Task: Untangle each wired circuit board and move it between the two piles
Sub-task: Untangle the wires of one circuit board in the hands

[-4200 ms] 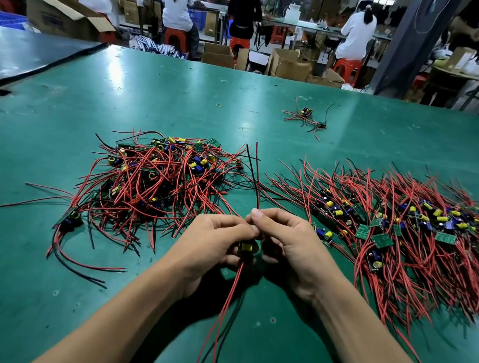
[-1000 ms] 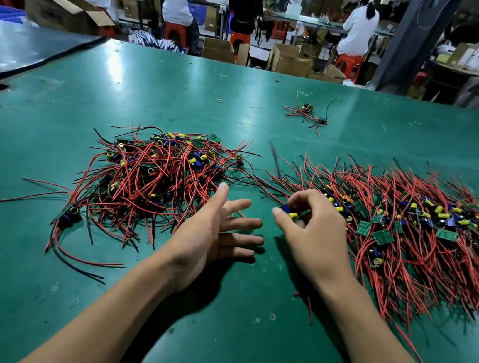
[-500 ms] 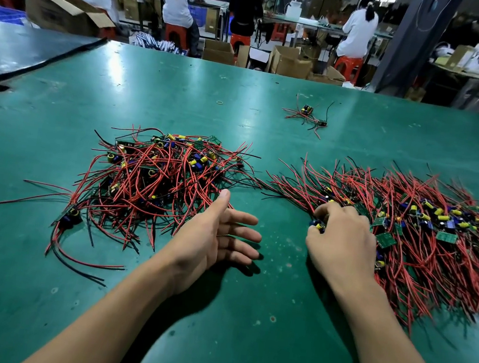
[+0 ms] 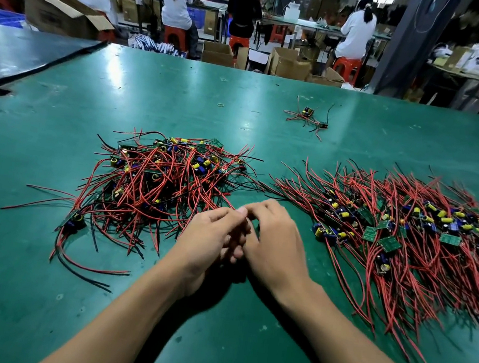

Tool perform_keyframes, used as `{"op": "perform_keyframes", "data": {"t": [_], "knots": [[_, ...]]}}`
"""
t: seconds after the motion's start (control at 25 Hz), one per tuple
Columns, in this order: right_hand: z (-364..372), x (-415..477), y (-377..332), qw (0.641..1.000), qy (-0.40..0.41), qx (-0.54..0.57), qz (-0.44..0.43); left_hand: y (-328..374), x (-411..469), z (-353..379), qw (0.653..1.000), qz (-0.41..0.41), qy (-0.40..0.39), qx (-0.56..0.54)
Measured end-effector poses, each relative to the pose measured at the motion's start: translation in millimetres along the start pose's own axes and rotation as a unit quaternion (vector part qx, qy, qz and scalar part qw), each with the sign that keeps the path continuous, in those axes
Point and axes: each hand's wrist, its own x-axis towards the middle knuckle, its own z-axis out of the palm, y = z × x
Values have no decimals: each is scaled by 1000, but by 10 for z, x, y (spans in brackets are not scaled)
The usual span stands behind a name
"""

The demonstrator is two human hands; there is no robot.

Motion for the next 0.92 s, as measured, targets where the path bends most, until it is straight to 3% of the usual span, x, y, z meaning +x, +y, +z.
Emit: {"op": "perform_keyframes", "data": {"t": [0.16,0.44,0.64,0.8,0.92], "knots": [[194,394,32,995,33,81,48,-32,21,9,999,28,36,-15],[411,1110,3,990,-92,-78,78,-14,3,-15,999,34,-2,27],[415,1116,-21,992,-40,-105,60,23,-15,-21,998,33,-4,44],[271,1014,63,996,56,9,63,34,-18,-23,999,26,-1,36],[83,908,89,977,160,132,58,24,-16,-16,1000,15,-4,7]]}}
